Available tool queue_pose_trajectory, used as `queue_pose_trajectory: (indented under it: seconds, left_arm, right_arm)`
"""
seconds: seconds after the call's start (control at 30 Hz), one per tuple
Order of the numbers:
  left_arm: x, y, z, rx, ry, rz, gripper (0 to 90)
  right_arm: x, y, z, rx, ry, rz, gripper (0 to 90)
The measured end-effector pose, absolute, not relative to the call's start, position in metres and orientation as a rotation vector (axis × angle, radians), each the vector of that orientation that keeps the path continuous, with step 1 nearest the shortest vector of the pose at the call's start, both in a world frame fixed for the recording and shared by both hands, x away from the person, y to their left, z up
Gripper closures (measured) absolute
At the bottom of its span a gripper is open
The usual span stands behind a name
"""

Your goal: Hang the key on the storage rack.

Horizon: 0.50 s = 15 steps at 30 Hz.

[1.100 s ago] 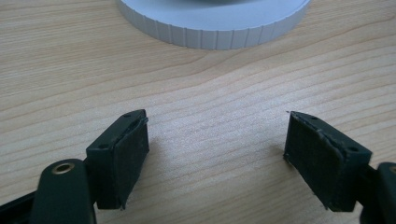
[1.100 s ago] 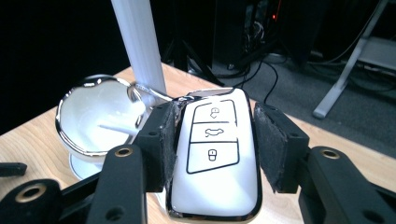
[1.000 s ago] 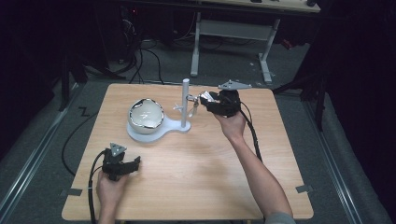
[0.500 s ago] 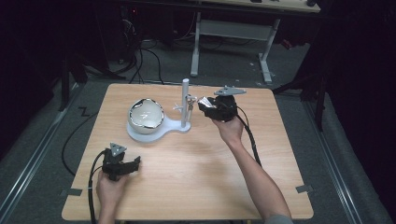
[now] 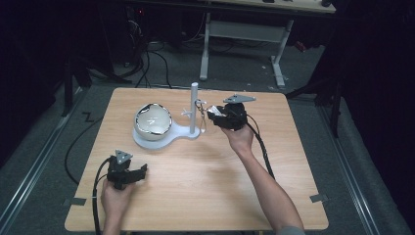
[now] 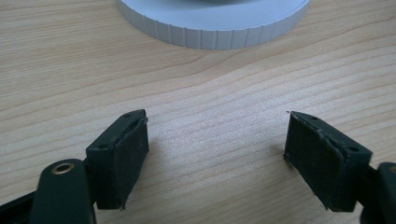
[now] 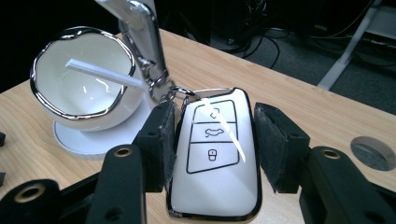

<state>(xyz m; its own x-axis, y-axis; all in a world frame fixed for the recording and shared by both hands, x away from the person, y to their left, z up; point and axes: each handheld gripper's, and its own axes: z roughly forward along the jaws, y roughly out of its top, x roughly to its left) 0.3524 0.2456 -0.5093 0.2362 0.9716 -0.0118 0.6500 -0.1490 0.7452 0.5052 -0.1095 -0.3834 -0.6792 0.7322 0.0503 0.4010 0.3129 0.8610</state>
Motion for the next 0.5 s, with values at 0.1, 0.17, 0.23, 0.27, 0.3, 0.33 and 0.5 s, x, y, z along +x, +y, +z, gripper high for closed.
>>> queue_pose_trajectory:
  seconds: [0.1,0.17,0.23,0.27,0.3,0.33,0.5]
  left_arm:
    - [0.352,0.246,-0.509,1.879,1.485,0.650,22.1]
    - [0.352,0.246,-0.509,1.879,1.485,0.650,22.1]
    - [0.352,0.246,-0.509,1.879,1.485,0.651,22.1]
    - [0.352,0.246,-0.509,1.879,1.484,0.650,22.1]
    - [0.352,0.246,-0.509,1.879,1.485,0.650,22.1]
    - [0.352,0.246,-0.509,1.878,1.485,0.650,22.1]
    - [0.352,0.246,-0.509,1.879,1.485,0.651,22.1]
  right_arm:
    - [0.505,-0.106,-0.386,1.003,2.247,1.299,50.4]
    - [0.505,-0.105,-0.387,1.003,2.248,1.302,50.4]
    - [0.505,-0.104,-0.389,1.004,2.252,1.300,50.4]
    - [0.505,-0.103,-0.389,1.004,2.253,1.301,50.4]
    - [0.505,-0.103,-0.391,1.007,2.256,1.302,50.4]
    - [0.505,-0.102,-0.392,1.008,2.259,1.302,50.3]
    - [0.506,-0.100,-0.400,1.008,2.269,1.301,50.3]
